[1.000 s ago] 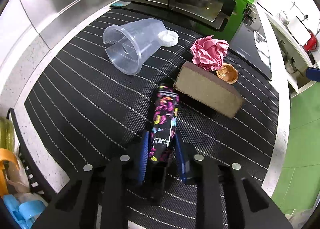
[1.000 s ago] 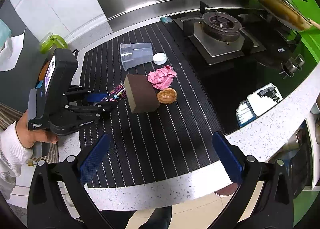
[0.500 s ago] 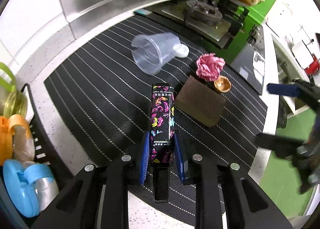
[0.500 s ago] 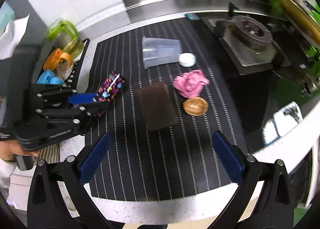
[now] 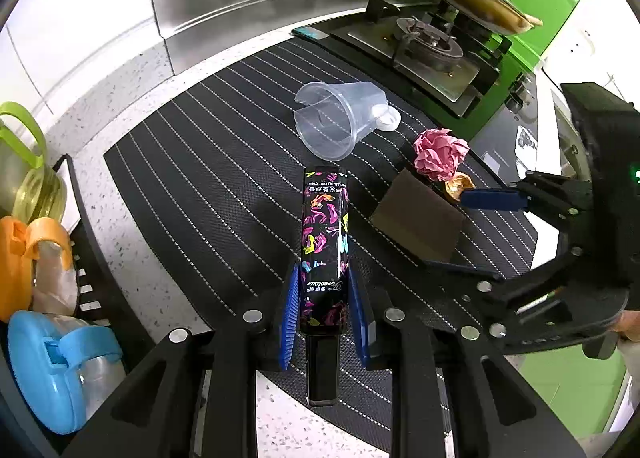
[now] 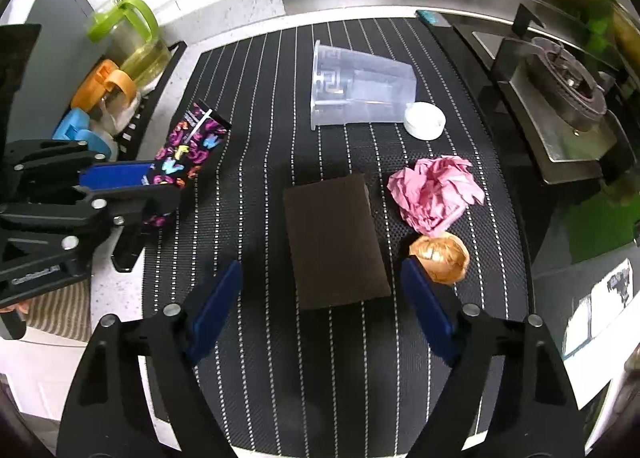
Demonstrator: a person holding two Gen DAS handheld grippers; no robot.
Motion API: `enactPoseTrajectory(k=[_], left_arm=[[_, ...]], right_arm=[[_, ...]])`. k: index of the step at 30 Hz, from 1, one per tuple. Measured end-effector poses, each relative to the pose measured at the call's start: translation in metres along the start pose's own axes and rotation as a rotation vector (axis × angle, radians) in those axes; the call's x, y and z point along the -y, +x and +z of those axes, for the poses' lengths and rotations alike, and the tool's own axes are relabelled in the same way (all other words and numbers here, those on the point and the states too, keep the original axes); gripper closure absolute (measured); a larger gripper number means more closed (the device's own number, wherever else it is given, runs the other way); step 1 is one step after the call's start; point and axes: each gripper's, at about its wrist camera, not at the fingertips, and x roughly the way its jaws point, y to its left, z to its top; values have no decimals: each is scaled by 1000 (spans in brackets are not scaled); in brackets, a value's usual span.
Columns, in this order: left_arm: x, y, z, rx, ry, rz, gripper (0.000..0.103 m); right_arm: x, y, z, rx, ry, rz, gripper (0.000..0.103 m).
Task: Collect trash
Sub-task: 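Grasp the patterned snack box with the left gripper, then grasp the brown sponge block with the right gripper while the left gripper holds the snack box, then carry box and sponge to the pink wastebasket and open both grippers over it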
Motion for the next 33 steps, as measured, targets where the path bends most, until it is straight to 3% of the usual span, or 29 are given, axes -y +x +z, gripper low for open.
enactPoseTrajectory(k=[9,15,21,27,33], left_arm=[[0,2,-3,-4,-9,-9,80],[7,-6,-5,4,6,-10,80],[38,-33,-2,33,111,-50,80],[103,-55,-3,61,327,-149,80],[189,-64,-17,62,537,-269,80]], right_arm=[[1,16,1,-24,-33,-33,54],[0,-3,-3,14,-14,-44,54],[3,-71,-31,100,110,-93,54],[18,-145,-102,198,329,-204,54],[37,-205,-201,260,560,-344,54]])
